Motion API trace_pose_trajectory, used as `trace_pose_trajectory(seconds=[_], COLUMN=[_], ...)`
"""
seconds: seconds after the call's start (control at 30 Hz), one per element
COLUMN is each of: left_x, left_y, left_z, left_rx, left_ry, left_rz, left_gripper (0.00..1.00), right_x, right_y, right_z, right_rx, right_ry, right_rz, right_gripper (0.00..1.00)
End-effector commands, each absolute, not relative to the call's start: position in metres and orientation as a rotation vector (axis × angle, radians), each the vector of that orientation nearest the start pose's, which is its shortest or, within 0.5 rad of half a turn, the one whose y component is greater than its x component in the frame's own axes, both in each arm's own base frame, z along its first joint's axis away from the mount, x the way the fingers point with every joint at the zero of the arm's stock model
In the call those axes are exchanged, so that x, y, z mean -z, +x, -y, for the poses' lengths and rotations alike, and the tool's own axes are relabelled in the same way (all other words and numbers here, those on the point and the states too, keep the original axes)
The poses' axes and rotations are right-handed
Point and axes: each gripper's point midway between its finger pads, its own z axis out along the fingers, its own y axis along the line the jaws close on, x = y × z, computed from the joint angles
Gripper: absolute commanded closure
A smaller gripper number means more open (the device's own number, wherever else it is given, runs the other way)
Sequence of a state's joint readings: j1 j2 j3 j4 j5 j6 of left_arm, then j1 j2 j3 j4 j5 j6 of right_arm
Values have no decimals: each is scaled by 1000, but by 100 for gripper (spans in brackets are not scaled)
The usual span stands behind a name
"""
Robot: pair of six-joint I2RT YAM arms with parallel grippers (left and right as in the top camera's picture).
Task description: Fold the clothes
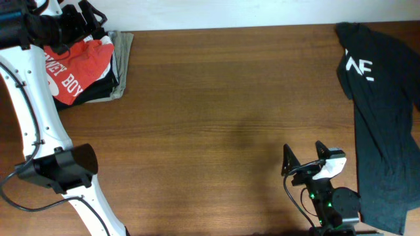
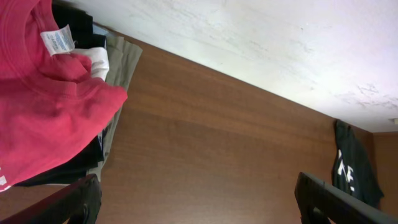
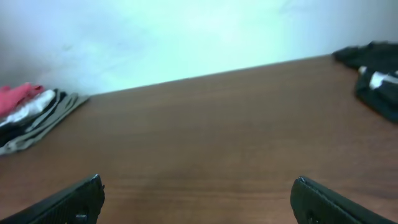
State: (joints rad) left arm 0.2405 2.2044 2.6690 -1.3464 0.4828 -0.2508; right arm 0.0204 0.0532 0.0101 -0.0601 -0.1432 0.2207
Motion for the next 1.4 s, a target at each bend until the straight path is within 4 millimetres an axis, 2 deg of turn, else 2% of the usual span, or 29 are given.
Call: trace_pose_trajectory(seconds=[0.0, 0.8, 0.93, 1.03, 1.07, 1.13, 1.17, 1.23, 1.27, 1.37], left_x=[-309, -309, -297, -305, -310, -315, -313, -307, -305, -299], left_y=[519, 519, 519, 514, 509, 489, 474, 438, 419, 390], left_z=[-45, -45, -90, -96, -101, -98, -97, -79, -80, -71], left_rx=[602, 601, 268, 186, 112, -48, -139, -229, -318, -342], left_ry=[-374, -373, -495, -503, -520, -530, -533, -497, -495, -465], left_rz=[-2383, -2383, -2403, -2388, -2379, -2400, -2424, -2486, -2483, -2453], left_gripper=[1, 1, 1, 1, 1, 1, 1, 1, 1, 1], right_x=[-158, -158, -158, -158, -158, -158, -158, -158, -158, -158], right_y=[245, 245, 245, 245, 245, 245, 245, 245, 245, 245], right_z=[-23, -23, -23, -23, -23, -23, -23, -23, -23, -23], right_rx=[-210, -207, -207, -207, -207, -207, -207, -207, -207, -207], right_ry=[20, 16, 16, 16, 16, 16, 16, 16, 16, 16], right_rz=[-1644, -1643, -1643, -1643, -1643, -1643, -1643, -1643, -1643, -1643], right_gripper=[1, 1, 1, 1, 1, 1, 1, 1, 1, 1])
